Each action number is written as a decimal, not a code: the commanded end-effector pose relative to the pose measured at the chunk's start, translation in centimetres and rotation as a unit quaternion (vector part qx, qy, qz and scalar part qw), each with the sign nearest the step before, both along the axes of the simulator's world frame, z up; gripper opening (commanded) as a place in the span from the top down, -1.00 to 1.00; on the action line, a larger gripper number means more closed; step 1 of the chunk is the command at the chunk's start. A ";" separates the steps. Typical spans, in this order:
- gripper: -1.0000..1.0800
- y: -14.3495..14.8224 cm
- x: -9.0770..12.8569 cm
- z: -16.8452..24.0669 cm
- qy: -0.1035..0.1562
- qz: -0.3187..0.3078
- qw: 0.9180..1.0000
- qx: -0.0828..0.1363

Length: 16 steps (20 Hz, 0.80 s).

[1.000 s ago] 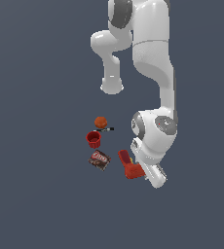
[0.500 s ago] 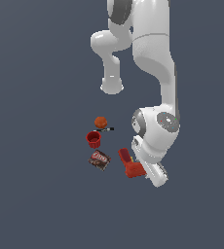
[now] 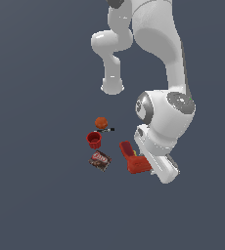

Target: Pick up a designated object from a clutter of objects.

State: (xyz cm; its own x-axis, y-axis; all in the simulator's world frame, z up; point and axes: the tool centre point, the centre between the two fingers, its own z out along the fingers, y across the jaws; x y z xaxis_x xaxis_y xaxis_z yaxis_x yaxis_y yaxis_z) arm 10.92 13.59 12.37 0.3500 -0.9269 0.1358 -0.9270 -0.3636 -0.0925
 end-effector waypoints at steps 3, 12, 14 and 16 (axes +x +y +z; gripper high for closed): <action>1.00 0.0 0.5 5.5 -0.002 -0.001 1.000 0.000; 1.00 0.0 1.3 16.1 -0.003 -0.001 1.000 0.000; 1.00 0.0 1.5 18.3 -0.003 -0.001 1.000 0.000; 1.00 0.0 1.7 20.3 -0.003 0.000 1.000 -0.001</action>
